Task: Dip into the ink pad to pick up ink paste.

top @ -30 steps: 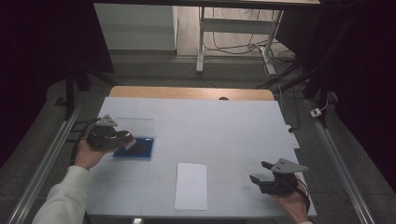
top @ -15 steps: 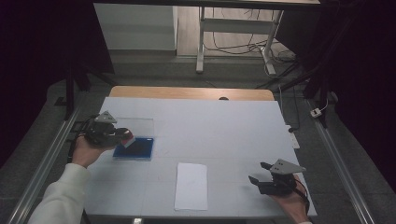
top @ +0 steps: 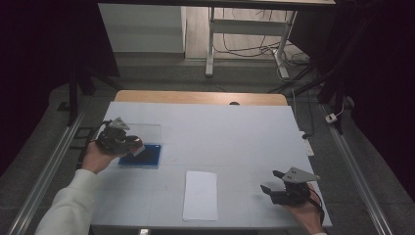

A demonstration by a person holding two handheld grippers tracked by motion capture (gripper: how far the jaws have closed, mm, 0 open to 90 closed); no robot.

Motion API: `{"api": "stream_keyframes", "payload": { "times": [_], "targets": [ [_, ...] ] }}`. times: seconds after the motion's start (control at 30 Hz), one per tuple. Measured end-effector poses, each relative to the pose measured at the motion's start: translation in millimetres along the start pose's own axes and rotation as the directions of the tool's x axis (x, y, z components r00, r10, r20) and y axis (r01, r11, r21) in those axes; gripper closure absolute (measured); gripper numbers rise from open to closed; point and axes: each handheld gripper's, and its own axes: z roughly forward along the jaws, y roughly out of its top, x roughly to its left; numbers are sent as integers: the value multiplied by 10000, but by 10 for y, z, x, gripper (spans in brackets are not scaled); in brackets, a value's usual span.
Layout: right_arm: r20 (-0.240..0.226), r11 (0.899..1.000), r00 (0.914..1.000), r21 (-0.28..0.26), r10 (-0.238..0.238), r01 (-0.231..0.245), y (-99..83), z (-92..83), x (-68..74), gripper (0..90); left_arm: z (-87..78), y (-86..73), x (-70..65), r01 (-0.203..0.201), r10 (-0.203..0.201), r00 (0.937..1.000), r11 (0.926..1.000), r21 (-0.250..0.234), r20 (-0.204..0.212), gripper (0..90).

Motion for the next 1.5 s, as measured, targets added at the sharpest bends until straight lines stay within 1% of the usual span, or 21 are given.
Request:
{"api": "stream_keyframes", "payload": {
  "times": [0.27,0.37,0.43,0.6,0.63,0.83,1.1,1.23,1.37,1.4,1.5],
  "targets": [
    [0,10000,10000,61,-68,68,-11,-9,-10,270,95,9,-3,-24,26,10000,9995,329,-85,703],
    [4,10000,10000,73,-11,11,-15,-9,-11,269,130,-1,-3,14,-9,9999,9992,388,-133,703],
    [-4,10000,10000,70,-26,26,-15,-9,-12,269,155,-13,-1,95,-91,9999,9992,394,-94,703],
    [-25,9999,10000,120,-53,53,-14,0,-4,270,200,-42,7,112,-109,9999,9987,492,-54,703],
    [-37,9999,10000,139,-68,69,-13,2,-3,271,221,-55,10,175,-172,9998,9986,502,-65,702],
    [-13,9999,10000,158,-37,37,-16,3,-7,272,269,-67,11,163,-159,9999,9980,611,-67,702],
    [-9,9998,10000,199,-53,53,-17,5,-4,272,304,-73,-1,106,-100,9999,9975,697,-91,702],
    [42,9997,10000,243,-11,10,-19,-1,-4,273,325,-71,-5,61,-55,10000,9966,820,-78,702],
    [42,9997,10000,243,-31,30,-22,0,-8,273,330,-79,2,88,-84,9999,9966,819,-56,702],
    [-7,9997,10000,251,-34,34,-23,1,-10,273,329,-90,10,140,-139,9999,9965,830,-20,702],
    [41,9996,10000,265,-31,30,-23,2,-9,273,326,-104,22,195,-199,9998,9961,857,37,703]
  ]
}}
